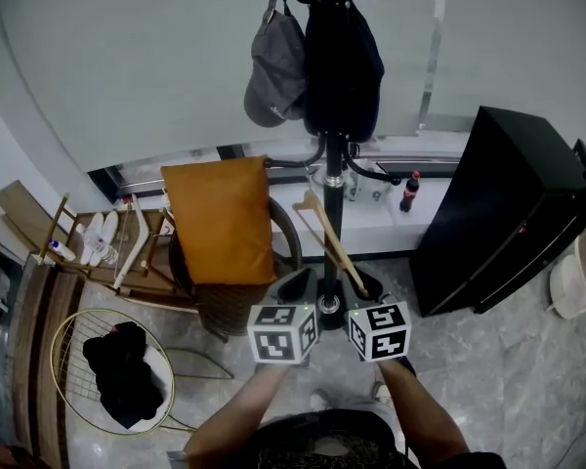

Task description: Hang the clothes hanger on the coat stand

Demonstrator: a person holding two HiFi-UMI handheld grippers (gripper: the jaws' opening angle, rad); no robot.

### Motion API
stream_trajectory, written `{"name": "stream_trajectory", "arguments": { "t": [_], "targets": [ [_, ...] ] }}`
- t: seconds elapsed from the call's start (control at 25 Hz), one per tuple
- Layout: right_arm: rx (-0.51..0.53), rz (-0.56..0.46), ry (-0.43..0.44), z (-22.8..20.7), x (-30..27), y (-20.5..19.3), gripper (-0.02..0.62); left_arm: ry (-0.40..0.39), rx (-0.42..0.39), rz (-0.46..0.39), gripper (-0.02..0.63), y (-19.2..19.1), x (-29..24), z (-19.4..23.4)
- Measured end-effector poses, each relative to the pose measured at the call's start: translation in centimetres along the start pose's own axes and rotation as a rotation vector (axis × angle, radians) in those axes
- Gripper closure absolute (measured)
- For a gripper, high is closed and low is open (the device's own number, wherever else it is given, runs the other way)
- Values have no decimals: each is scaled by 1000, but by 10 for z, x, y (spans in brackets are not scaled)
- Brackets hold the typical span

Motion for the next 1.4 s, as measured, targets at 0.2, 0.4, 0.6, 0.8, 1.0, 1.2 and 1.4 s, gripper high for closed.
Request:
{"name": "stream_trajectory", "arguments": {
  "t": [0.2, 0.4, 0.6, 0.8, 1.0, 1.2, 1.4],
  "targets": [
    [7, -2, -16, 0, 0, -1, 540, -6, 9, 1, 601, -3, -2, 1],
    [11, -5, -26, -1, -2, -3, 540, -13, 14, 4, 601, -6, -4, 0],
    [18, 1, -22, 0, -6, -6, 540, -12, 15, 9, 601, -7, -5, 2],
    [31, 20, -32, 4, -12, -9, 539, -6, 19, 18, 601, -11, -5, 6],
    [44, 45, -42, 7, -17, -14, 538, -12, 24, 22, 601, -15, -6, 6],
    [50, 73, -41, 9, -22, -16, 537, -18, 31, 33, 601, -19, -10, 8],
    [26, 109, -40, 10, -28, -19, 537, -37, 34, 48, 601, -22, -17, 7]
  ]
}}
Point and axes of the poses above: the fingertips, and each gripper's own axes: x backward along the fingers, z to its left, y out of its top, the point moved 4 cm from there along x, backward along the fingers, and after that the axes turned 8 degrees about z, right-handed, at the moved point
